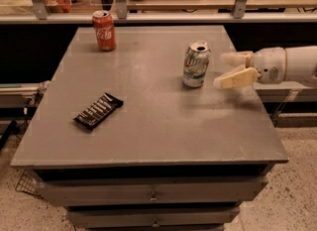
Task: Move 7up can near rxbar chocolate
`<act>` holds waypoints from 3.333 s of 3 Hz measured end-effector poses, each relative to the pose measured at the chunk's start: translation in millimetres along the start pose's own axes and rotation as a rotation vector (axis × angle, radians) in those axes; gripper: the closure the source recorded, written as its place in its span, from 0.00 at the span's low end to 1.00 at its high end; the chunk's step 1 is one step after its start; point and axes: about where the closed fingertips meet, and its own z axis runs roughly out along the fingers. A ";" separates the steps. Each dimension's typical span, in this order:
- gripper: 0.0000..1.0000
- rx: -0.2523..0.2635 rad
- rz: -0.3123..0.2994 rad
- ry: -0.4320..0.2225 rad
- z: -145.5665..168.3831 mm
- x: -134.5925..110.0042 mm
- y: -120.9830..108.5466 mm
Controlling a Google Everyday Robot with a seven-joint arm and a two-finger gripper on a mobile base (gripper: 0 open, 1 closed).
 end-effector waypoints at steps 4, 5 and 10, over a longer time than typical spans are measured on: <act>0.38 -0.106 -0.061 -0.109 90.0 -39.7 37.0; 0.62 -0.090 -0.064 -0.114 95.9 -50.3 35.9; 1.00 -0.253 -0.025 -0.265 188.3 -68.2 128.0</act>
Offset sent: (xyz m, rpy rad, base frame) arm -0.0031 0.1035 0.0198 0.1387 -0.0731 0.1520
